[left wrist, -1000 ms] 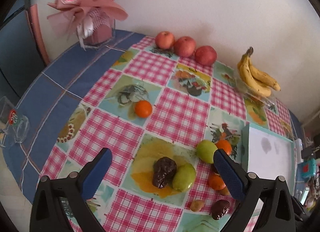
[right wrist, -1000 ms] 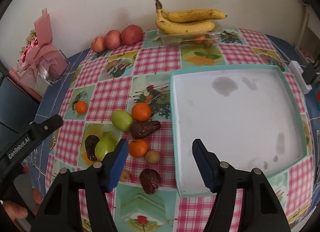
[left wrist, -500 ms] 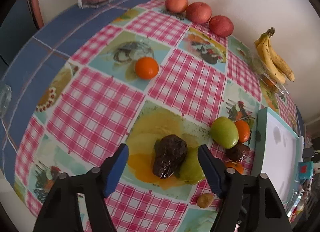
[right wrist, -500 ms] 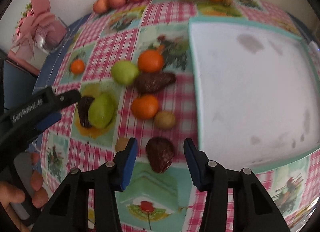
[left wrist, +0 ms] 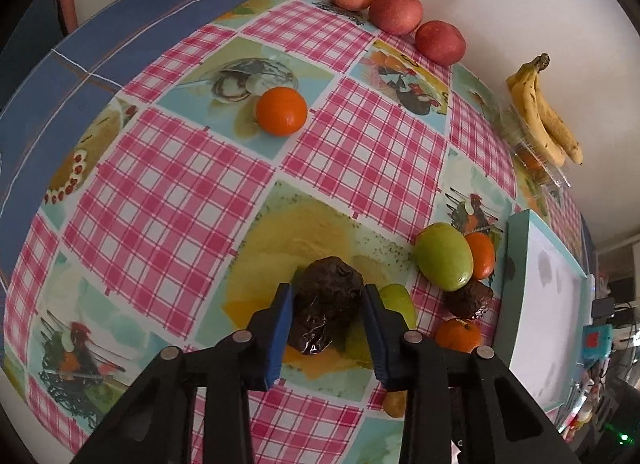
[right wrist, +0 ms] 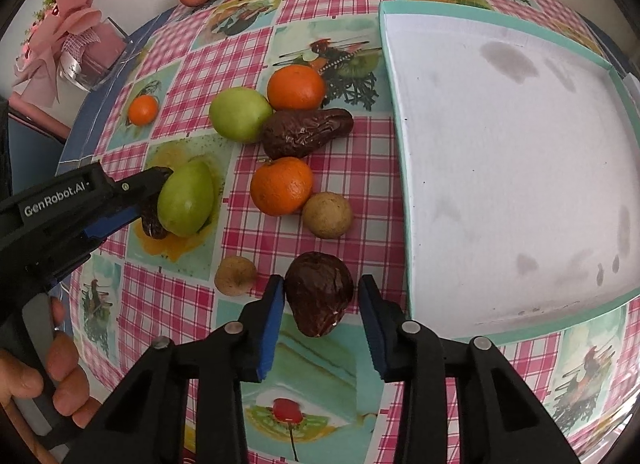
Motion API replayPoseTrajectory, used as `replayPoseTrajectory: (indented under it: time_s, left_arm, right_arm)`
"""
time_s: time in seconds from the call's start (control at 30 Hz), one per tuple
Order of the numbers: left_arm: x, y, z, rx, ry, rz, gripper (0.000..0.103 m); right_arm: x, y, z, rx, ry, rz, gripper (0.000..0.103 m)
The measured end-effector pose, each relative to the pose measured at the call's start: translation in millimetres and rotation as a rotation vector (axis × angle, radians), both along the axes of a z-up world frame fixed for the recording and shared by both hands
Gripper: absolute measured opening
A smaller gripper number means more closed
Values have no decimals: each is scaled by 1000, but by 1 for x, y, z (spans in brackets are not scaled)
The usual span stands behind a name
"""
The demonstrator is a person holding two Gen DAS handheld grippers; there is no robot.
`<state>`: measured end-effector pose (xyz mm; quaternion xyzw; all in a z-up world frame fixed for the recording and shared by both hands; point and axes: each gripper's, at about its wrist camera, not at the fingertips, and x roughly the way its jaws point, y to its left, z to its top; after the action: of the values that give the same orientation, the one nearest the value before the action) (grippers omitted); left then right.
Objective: Organize fruits
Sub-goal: 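Grasp a dark date with the right tool while the left tool grasps another date, then carry the dates into the white tray and open both tools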
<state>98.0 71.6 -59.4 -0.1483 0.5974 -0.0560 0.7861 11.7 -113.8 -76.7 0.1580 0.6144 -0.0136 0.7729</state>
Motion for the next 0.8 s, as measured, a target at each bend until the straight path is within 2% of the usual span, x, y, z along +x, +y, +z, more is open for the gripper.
replayPoseTrajectory:
  time_s: [0.27,0.6,0.8]
  left_arm:
    - [-2,13,3,15,-14,40,37]
    - [-10,17,38,30,-122,58,36]
    - [-15,6,58,39,-181,25,36]
  right_arm:
    - [-1,-2,1,6,-7,-12,36]
    - [-9,-9,31,14,-100,-47,36]
    - [-9,-28,46,18,-147,-98,36]
